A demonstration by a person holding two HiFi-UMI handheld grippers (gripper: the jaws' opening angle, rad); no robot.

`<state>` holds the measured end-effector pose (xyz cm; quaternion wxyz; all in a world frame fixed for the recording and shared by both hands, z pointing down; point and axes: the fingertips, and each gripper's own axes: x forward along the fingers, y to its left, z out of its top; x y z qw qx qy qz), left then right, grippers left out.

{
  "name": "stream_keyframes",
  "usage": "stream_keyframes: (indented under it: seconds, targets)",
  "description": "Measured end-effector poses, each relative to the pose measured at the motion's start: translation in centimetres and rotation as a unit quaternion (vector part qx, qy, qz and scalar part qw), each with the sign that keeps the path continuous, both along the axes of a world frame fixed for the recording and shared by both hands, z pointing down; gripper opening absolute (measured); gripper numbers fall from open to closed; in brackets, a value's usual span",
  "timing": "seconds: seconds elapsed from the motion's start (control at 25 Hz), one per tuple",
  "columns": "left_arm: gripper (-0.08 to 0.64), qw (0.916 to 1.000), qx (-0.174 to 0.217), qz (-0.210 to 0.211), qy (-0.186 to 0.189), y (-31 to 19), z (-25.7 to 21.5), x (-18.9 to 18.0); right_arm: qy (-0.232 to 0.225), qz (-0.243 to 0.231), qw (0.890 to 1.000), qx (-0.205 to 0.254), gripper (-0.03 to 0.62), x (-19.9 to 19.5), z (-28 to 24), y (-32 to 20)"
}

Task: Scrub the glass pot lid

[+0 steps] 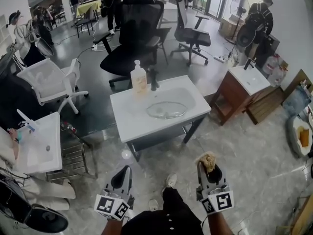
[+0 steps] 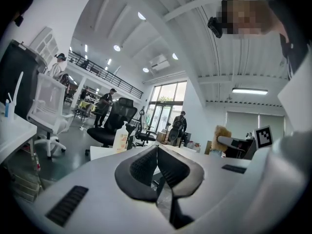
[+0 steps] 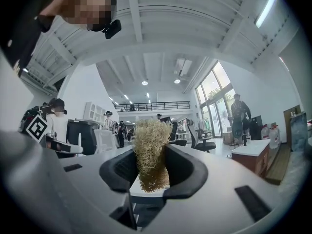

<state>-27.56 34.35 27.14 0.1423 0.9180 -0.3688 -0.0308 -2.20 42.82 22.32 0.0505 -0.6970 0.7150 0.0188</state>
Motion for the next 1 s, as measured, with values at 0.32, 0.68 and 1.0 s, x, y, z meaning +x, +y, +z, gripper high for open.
stream_keyframes:
  seconds: [0.32,0.68,1.0]
  targets:
    - [0.026,1.0000,0.009,-0.004,-0.001,-7.1,-0.1,4.8,-0.003,-0.010,1.000,0.006,0.149,4.8,-0.1,-7.6]
    - [0.026,0.9997,0.003,-0.026,-0.004,-15.1,-0.8,11.7,0.006,-0.035,0.999,0.005,0.149,11.5,-0.5,-16.3]
    - [0.026,0.9979,-0.017,-0.062,-0.003,-18.8,-0.1,15.9,-0.007,-0.068,0.998,-0.004,0.149,16.2,0.5,-21.8]
